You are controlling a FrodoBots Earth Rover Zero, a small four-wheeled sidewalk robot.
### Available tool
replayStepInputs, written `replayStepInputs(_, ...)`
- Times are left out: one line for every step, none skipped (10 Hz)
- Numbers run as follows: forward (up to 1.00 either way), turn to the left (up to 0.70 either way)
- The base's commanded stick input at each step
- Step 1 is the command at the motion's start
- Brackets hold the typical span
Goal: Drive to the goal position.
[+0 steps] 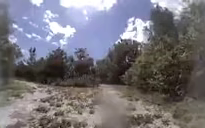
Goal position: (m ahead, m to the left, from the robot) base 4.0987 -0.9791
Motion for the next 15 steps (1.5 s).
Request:
replayStepInputs(0.7,0.0)
replayStepInputs(0.7,0.0)
replayStepInputs(0.7,0.0)
replayStepInputs(0.7,0.0)
replayStepInputs(0.7,0.0)
replayStepInputs(0.7,0.0)
replayStepInputs(0.7,0.0)
replayStepInputs(0.7,0.0)
replayStepInputs(0.7,0.0)
replayStepInputs(0.7,0.0)
replayStepInputs(0.7,0.0)
replayStepInputs(0.7,0.0)
replayStepInputs(0.7,0.0)
replayStepInputs(0.7,0.0)
replayStepInputs(0.7,0.0)
